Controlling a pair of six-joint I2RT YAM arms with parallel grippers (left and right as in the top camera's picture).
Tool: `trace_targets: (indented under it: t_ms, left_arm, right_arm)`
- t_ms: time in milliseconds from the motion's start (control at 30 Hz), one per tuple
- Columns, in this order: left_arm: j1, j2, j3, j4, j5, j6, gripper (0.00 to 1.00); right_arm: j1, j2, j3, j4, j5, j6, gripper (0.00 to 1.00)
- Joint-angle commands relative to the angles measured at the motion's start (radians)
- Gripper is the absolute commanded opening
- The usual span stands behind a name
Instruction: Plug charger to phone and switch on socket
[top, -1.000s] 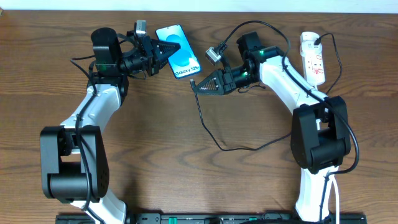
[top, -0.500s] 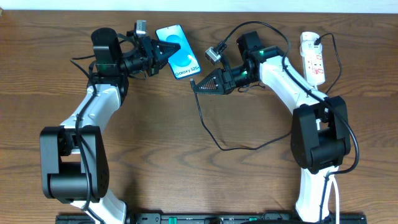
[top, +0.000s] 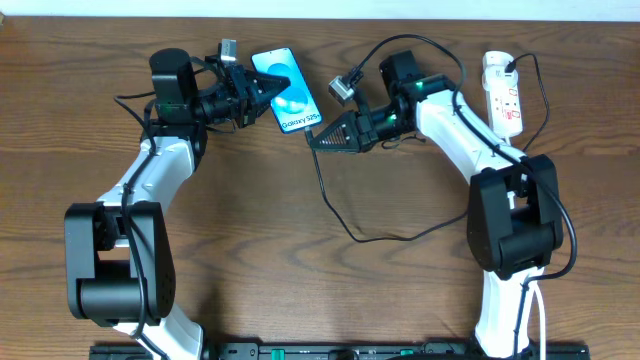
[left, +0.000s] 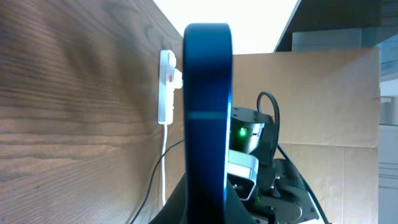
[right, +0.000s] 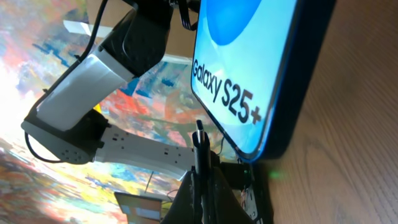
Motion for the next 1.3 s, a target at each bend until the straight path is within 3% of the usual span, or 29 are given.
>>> trace_targets:
  t_ms: [0, 1267]
  left_arm:
    - [0.006, -0.025, -0.002, 0.012, 0.01, 0.016, 0.07]
    - [0.005, -0.026, -0.002, 0.057, 0.021, -0.018, 0.07]
  right_arm:
    - [0.027, -0.001, 0.002, 0.0, -0.028, 0.001, 0.01]
    - [0.003, -0.001, 0.0, 0.015, 0.008, -0.035, 0.01]
